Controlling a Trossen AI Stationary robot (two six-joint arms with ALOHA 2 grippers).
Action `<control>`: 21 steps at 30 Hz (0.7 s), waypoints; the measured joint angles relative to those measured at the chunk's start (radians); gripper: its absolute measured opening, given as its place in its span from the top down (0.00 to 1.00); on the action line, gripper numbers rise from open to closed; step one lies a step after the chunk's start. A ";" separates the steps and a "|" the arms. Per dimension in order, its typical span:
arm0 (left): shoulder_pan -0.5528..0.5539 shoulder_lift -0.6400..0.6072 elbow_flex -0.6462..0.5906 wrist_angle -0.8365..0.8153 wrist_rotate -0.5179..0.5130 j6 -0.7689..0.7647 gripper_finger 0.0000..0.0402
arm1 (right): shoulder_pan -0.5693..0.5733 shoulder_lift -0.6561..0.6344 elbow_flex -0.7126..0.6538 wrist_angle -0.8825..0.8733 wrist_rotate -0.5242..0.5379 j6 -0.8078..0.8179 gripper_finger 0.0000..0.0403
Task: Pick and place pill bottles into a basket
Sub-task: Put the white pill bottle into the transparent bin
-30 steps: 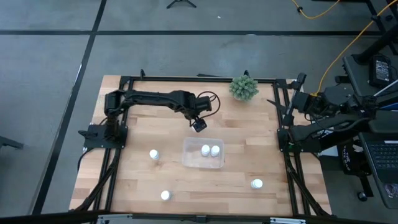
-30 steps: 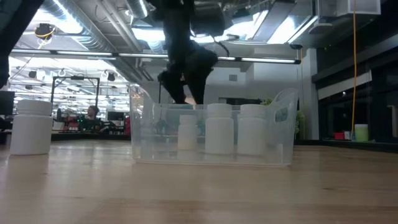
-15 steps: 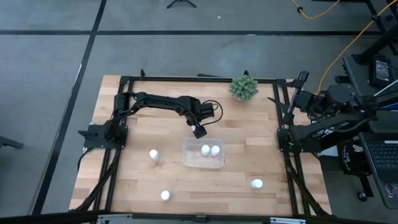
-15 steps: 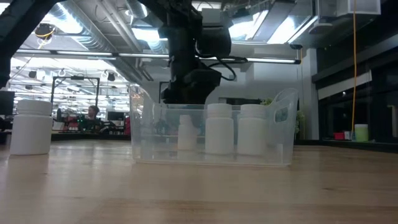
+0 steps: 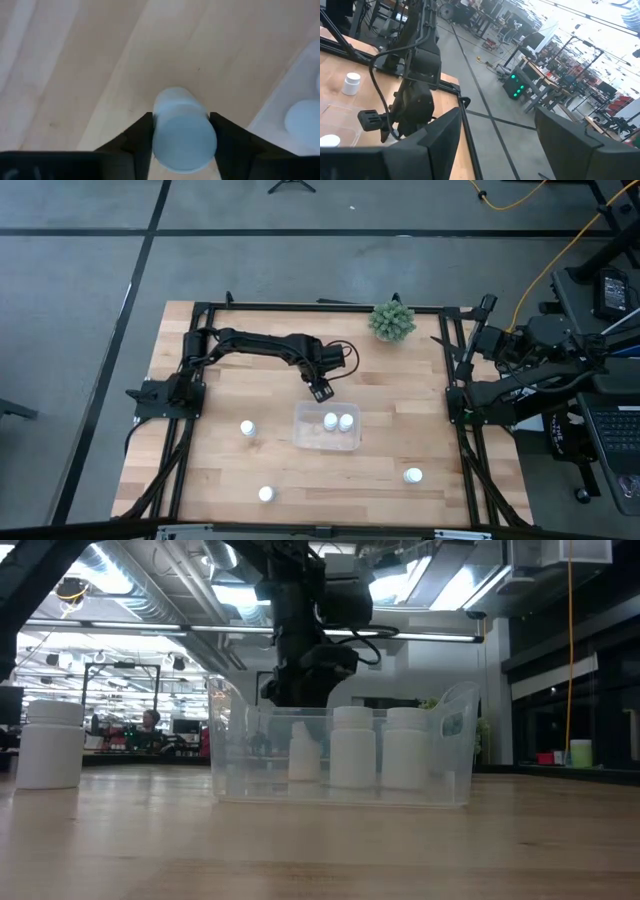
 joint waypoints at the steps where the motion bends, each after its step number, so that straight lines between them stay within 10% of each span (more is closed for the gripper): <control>1: 0.000 -0.001 0.000 0.002 0.008 0.000 0.62 | 0.000 0.000 0.000 0.000 0.000 0.000 0.37; 21: -0.037 -0.024 0.381 -0.091 -0.128 0.011 0.62 | 0.000 -0.009 0.000 -0.023 0.000 -0.007 0.37</control>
